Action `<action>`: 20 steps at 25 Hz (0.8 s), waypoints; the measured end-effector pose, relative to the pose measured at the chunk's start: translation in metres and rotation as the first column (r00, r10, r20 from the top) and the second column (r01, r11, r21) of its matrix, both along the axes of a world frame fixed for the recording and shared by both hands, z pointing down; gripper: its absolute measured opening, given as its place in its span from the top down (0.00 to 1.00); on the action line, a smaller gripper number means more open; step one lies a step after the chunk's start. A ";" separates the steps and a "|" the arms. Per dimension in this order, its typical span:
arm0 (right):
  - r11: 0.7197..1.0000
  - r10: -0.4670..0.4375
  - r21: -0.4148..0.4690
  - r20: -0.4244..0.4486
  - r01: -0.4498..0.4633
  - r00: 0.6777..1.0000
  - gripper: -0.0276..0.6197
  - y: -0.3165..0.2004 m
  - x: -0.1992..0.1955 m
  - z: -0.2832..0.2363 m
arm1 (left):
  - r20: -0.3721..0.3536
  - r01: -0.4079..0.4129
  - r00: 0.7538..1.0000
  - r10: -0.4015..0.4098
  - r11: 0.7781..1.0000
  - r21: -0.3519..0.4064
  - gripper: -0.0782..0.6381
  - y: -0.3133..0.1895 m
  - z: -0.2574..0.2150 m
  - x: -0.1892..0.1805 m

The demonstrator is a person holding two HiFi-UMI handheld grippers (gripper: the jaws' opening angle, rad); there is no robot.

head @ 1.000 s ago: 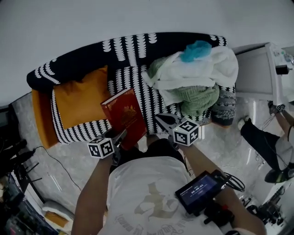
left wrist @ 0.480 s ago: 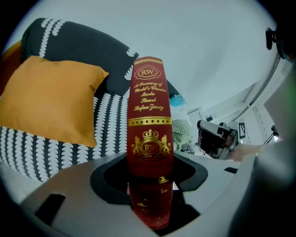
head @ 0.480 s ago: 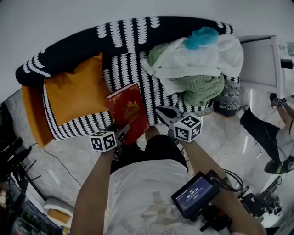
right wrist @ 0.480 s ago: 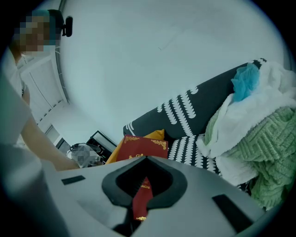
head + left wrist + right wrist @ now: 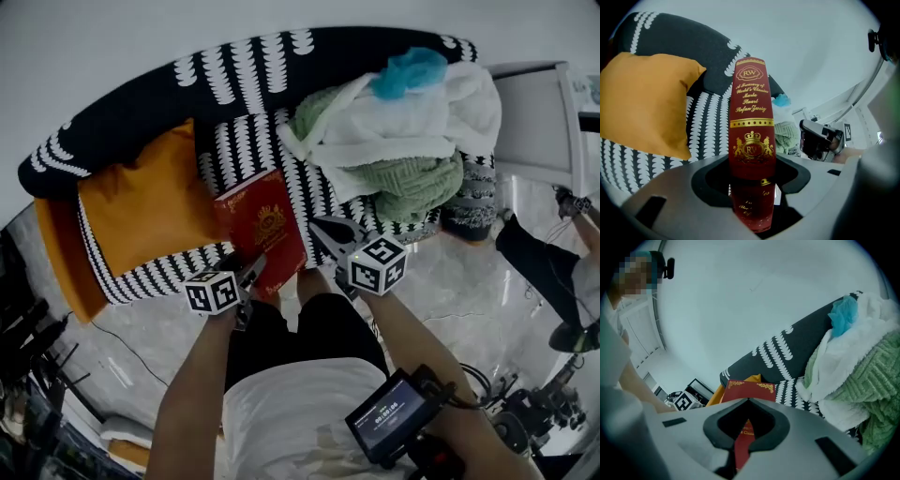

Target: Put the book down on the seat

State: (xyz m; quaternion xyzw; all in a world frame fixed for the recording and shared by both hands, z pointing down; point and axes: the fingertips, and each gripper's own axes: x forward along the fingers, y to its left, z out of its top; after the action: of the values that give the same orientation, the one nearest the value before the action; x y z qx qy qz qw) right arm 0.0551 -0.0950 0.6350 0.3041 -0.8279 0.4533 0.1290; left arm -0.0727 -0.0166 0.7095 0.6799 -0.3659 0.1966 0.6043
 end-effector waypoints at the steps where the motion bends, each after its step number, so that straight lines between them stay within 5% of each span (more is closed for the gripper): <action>1: 1.000 0.008 -0.009 0.004 -0.008 1.000 0.94 0.000 0.001 0.004 | 0.001 0.006 1.000 -0.006 1.000 -0.004 0.55 -0.001 0.005 0.001; 12: 0.998 0.040 -0.055 0.012 -0.039 0.999 0.94 -0.001 0.017 0.046 | -0.050 0.086 0.995 -0.089 0.995 -0.047 0.55 -0.023 0.062 0.018; 20: 0.994 0.072 -0.086 0.027 -0.069 0.997 0.94 0.001 0.030 0.072 | -0.098 0.168 0.981 -0.168 0.986 -0.005 0.55 -0.078 0.101 0.034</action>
State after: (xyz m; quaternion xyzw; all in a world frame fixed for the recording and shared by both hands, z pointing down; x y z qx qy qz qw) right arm 0.0855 -0.0935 0.7072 0.3206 -0.7984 0.4969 0.1135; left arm -0.0386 -0.0943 0.8102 0.6563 -0.3924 0.1107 0.6348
